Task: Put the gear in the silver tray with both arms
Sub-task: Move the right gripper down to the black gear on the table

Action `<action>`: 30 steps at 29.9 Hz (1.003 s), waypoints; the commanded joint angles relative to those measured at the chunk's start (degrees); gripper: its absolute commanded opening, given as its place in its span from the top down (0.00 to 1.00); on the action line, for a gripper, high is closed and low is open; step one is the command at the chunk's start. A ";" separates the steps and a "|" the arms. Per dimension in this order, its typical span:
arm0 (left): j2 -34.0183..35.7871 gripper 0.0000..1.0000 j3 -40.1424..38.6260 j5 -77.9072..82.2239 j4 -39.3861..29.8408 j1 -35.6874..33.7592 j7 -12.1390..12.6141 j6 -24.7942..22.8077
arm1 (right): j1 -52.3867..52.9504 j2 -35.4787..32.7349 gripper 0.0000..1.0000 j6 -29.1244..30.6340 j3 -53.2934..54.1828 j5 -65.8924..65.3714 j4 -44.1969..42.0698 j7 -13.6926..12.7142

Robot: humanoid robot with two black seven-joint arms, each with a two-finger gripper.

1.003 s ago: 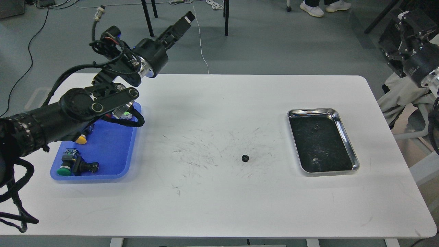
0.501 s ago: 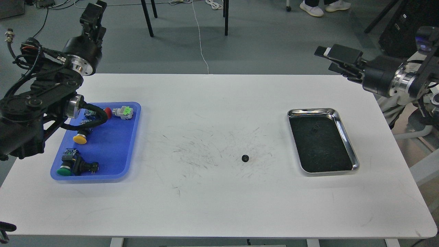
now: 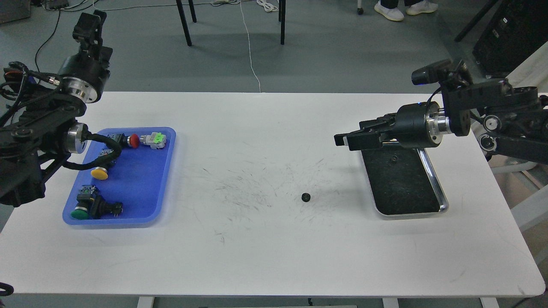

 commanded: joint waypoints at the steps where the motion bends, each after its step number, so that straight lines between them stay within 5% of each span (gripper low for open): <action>1: 0.10 0.04 0.52 -0.53 2.13 0.05 -0.01 -6.24 | 0.20 2.82 0.04 -0.08 -1.66 -3.99 -1.14 0.19; 5: -0.60 0.04 0.52 -0.88 6.44 -0.04 -0.01 -17.41 | 0.11 5.98 0.04 -0.26 -2.37 -4.79 -2.72 0.37; 11: 0.19 0.03 0.69 -1.50 8.90 -1.09 -0.01 -27.43 | 0.02 9.94 0.04 -0.34 -2.72 -5.14 -5.01 2.56; 30: -0.69 0.03 0.34 -1.85 10.84 -1.18 -0.01 -27.89 | -4.10 25.40 0.14 -0.61 -9.93 -8.48 -17.74 3.32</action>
